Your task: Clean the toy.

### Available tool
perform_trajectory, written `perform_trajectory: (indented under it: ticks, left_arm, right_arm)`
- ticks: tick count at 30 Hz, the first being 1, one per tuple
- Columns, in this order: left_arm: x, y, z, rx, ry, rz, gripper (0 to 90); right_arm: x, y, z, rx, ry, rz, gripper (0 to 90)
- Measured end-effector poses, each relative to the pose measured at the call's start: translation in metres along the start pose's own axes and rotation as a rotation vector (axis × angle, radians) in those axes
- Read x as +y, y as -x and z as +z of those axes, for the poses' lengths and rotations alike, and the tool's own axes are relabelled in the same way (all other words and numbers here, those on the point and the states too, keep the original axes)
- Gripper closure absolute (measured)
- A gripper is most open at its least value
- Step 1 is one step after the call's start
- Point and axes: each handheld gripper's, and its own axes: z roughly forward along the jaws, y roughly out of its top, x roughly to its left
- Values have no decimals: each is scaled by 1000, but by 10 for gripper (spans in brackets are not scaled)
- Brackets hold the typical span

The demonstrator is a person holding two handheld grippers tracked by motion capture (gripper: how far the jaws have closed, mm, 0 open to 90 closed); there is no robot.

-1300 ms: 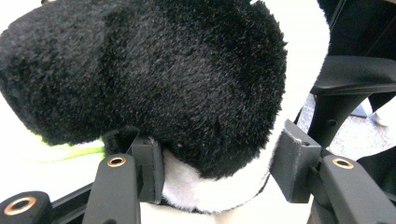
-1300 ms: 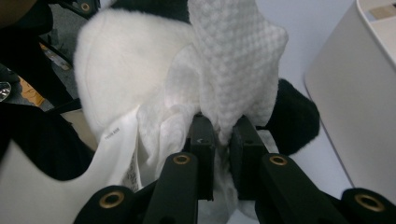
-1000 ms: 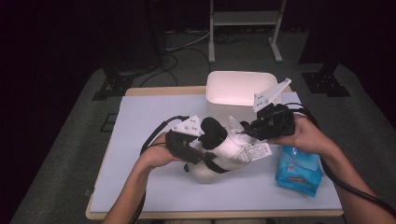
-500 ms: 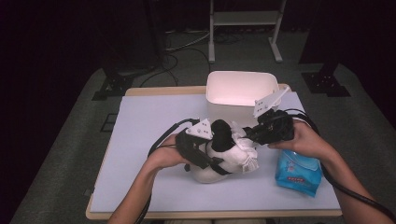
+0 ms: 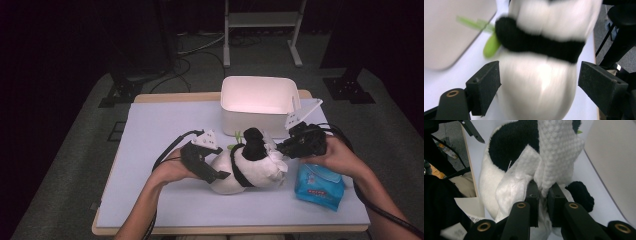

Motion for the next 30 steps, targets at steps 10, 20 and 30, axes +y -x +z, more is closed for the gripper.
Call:
perform_trajectory:
  ticks: [10, 20, 30]
  left_arm:
    - [-17, -13, 22, -55, -28, -81, 104]
    - [-13, -14, 17, -38, -10, -66, 339]
    - [-8, -10, 0, 46, -61, -23, 356]
  right_arm:
    - [-20, 12, 4, 1, -1, 54, 809]
    - [-32, 17, 5, 8, 28, 69, 808]
    - [-28, 19, 13, 20, 26, 71, 809]
